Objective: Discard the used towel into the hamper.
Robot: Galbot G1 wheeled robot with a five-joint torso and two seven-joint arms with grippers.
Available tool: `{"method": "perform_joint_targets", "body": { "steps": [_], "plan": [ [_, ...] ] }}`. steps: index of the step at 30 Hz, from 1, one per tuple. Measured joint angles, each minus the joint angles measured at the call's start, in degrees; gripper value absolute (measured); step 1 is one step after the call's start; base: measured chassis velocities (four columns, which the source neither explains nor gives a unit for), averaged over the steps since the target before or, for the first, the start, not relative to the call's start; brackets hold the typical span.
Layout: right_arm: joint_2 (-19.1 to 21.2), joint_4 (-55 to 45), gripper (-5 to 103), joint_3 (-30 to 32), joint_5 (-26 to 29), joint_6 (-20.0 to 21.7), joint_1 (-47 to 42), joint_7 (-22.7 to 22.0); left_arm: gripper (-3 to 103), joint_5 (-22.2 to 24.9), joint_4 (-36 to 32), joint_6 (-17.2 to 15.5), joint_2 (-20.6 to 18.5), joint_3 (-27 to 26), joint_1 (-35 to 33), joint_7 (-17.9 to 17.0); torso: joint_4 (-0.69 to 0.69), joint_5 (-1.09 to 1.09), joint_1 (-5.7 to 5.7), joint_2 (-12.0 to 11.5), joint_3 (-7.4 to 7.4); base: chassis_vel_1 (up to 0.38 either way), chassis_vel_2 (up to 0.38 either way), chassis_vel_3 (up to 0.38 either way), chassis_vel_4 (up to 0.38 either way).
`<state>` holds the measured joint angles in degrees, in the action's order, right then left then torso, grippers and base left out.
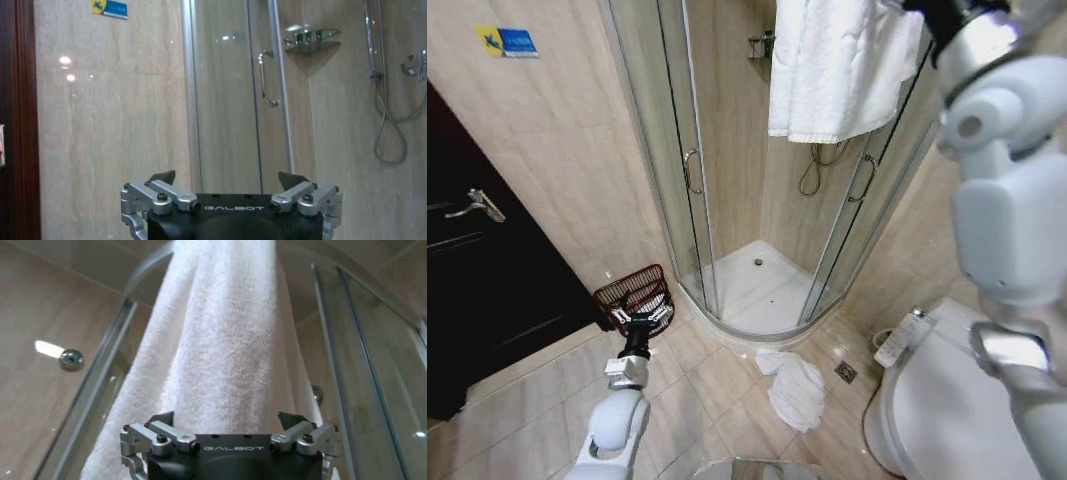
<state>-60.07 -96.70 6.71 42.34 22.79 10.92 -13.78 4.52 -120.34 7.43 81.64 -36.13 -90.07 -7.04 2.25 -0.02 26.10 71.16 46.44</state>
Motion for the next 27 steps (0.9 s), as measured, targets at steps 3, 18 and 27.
{"method": "perform_joint_targets", "body": {
  "steps": [3,18,27],
  "plan": [
    [-1.2,1.1,100,-0.2,0.0,0.6,0.7,-0.8,100,0.0,0.0,0.2,0.2,0.0,-0.3,0.0,-0.01,0.01,-0.01,0.0,0.00,0.000,0.000,0.000,0.000],
    [-3.2,2.4,85,-0.8,0.3,-1.6,-0.1,0.9,100,0.0,0.5,1.5,-0.2,-2.0,-1.3,0.5,-0.02,0.03,-0.02,0.0,-0.02,0.000,0.000,0.000,0.000],
    [-2.3,3.5,61,-1.3,0.3,-2.1,-0.1,1.3,100,-0.1,-0.8,1.5,0.3,-1.8,-2.4,0.5,-0.01,0.02,-0.02,0.0,-0.02,0.000,0.000,0.000,0.000]
  ]
}}
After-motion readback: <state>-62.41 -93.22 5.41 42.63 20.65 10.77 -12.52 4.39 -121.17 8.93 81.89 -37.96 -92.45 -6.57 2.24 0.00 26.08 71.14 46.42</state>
